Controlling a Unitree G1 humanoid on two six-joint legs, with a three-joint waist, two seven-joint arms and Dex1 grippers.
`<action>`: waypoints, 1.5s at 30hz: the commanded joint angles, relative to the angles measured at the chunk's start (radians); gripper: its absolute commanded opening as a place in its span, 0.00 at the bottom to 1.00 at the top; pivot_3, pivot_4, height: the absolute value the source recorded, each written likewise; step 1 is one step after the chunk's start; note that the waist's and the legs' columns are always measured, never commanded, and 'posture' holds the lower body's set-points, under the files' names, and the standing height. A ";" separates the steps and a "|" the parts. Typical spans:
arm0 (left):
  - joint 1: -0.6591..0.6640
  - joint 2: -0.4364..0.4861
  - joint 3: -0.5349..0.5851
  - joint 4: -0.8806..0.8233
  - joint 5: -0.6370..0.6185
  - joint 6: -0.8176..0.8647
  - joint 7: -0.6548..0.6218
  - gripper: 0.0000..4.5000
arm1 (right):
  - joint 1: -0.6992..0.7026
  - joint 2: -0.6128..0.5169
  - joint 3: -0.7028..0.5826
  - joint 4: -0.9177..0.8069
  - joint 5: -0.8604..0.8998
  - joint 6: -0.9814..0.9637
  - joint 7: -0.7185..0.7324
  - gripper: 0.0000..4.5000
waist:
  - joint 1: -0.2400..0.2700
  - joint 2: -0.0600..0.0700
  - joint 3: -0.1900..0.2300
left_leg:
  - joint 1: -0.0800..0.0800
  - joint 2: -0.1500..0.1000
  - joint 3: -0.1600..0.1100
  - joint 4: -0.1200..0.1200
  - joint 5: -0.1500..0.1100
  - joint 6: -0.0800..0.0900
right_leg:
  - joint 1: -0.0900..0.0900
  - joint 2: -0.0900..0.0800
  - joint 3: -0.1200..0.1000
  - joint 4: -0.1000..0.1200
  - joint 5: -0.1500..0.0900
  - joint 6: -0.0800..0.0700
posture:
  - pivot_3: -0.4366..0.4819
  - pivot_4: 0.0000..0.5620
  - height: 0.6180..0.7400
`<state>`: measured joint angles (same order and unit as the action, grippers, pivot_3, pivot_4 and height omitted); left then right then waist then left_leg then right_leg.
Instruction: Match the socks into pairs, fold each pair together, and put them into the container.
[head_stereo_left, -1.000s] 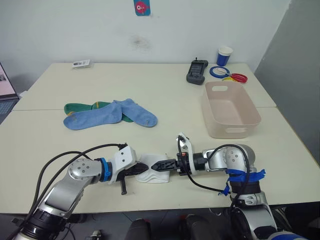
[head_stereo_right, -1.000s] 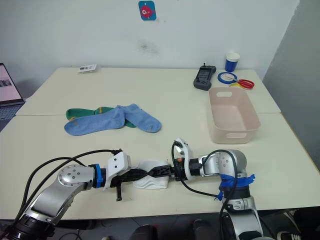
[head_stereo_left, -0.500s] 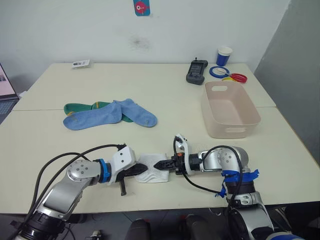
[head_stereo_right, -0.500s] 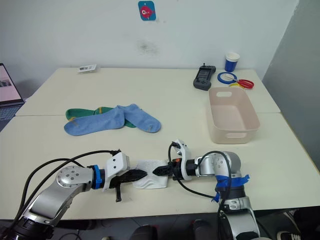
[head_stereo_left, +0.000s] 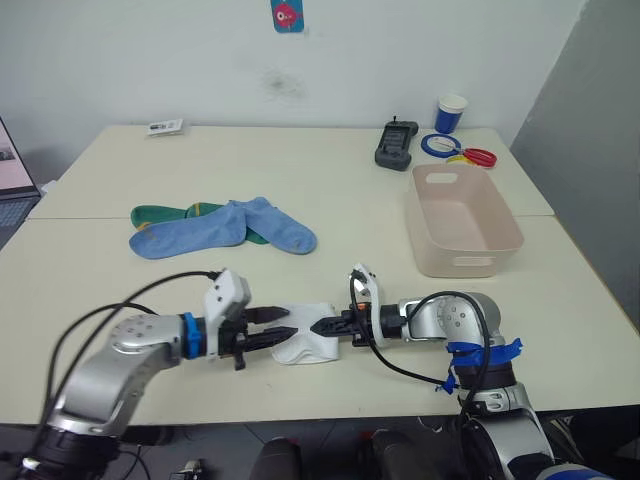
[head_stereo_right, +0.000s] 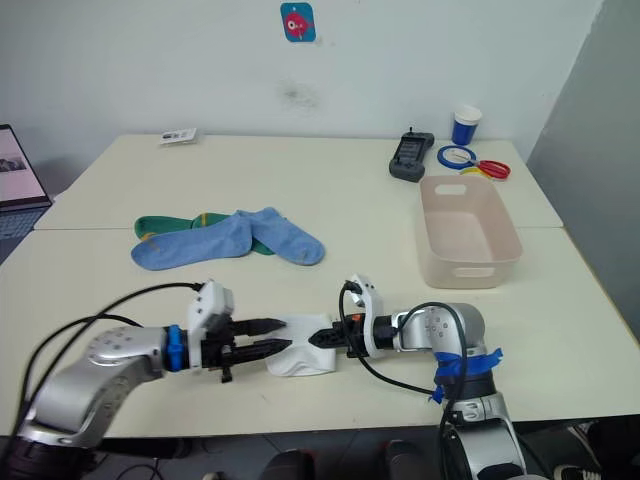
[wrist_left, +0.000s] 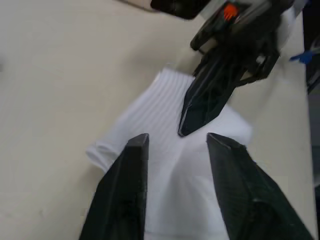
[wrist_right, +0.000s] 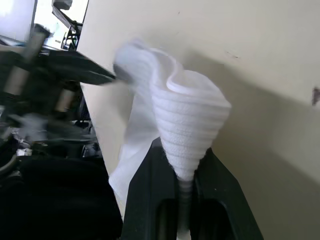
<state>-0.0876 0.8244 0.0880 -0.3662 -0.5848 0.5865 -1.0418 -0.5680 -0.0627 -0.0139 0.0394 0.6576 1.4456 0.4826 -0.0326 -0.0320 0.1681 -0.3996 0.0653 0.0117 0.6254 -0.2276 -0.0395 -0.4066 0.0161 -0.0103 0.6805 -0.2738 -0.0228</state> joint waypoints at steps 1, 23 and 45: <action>-0.002 0.060 0.076 -0.097 -0.085 0.064 -0.023 0.71 | -0.003 -0.037 -0.032 -0.082 0.019 -0.031 0.007 0.00 | 0.001 0.001 0.001 | 0.000 0.000 0.000 0.000 0.000 0.000 | 0.000 0.000 0.000 0.000 0.000 0.000 | 0.48 0.27 1.00; -0.660 -0.164 -0.027 0.075 -0.156 0.180 0.269 0.99 | -0.268 -0.475 -0.156 -0.236 -0.110 -0.476 0.038 0.00 | 0.004 -0.002 0.010 | -0.002 -0.003 0.002 0.001 0.000 0.000 | -0.001 0.001 0.002 -0.002 0.000 0.003 | 0.48 0.27 1.00; -0.722 -0.400 -0.187 0.089 0.027 0.073 0.312 0.99 | -0.522 -0.692 0.506 0.820 -1.089 -1.722 0.321 0.00 | 0.001 -0.002 0.012 | 0.000 -0.002 0.017 0.001 0.002 -0.004 | -0.005 0.000 0.018 0.000 0.000 0.005 | 0.48 0.27 1.00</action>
<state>-0.8109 0.4145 -0.1127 -0.2370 -0.5647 0.6656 -0.7304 -1.0542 -0.7417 0.5001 0.8427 -0.4190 -0.2413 0.7815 -0.0311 -0.0336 0.1804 -0.3991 0.0626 0.0295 0.6261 -0.2255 -0.0432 -0.4114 0.0158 0.0079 0.6800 -0.2736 -0.0172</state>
